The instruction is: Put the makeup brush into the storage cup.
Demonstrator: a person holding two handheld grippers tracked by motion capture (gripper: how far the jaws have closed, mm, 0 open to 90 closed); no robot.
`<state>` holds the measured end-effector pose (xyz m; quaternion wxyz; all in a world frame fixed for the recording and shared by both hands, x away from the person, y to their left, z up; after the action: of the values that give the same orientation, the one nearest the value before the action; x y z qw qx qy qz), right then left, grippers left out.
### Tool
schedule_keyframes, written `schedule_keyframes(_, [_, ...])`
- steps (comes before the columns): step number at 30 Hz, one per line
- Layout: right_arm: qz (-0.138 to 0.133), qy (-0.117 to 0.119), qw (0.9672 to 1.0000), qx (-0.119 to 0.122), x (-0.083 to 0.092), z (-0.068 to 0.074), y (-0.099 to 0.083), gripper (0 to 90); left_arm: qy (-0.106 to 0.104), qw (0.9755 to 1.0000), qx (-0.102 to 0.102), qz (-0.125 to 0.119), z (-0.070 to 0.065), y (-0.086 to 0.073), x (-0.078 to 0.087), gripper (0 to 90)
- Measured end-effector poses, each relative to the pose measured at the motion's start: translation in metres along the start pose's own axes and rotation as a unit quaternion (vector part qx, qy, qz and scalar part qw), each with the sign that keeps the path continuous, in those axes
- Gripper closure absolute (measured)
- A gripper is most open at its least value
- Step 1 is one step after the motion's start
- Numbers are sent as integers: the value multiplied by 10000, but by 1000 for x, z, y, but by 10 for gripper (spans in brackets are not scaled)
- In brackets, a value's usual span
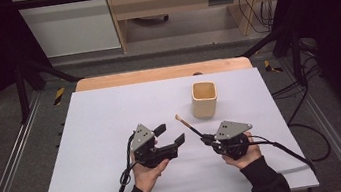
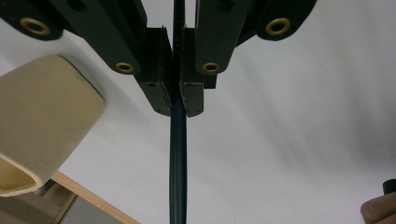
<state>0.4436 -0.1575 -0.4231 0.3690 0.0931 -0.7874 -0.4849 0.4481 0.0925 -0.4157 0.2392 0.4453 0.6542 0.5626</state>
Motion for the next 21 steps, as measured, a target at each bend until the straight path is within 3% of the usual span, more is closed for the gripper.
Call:
schedule_keyframes(8, [-34, 31, 10000, -72, -2, 3, 0, 847, -75, 9998, 96, -137, -5, -1, -7, 297])
schedule_keyframes(21, [-106, 88, 9996, -242, -4, 7, 0, 847, -144, 9986, 354, -360, -9, -3, -16, 470])
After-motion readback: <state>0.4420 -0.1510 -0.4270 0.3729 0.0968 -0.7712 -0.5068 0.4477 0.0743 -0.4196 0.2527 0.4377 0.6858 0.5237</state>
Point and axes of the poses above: each handheld gripper's, and its own axes: x roughly backward along the jaws, y roughly out of its top, z roughly to its left, the point moved 1 cm from there along -x, roughly forward along the jaws, and after that the axes turned 11 degrees about -y, right-handed, at the moved point
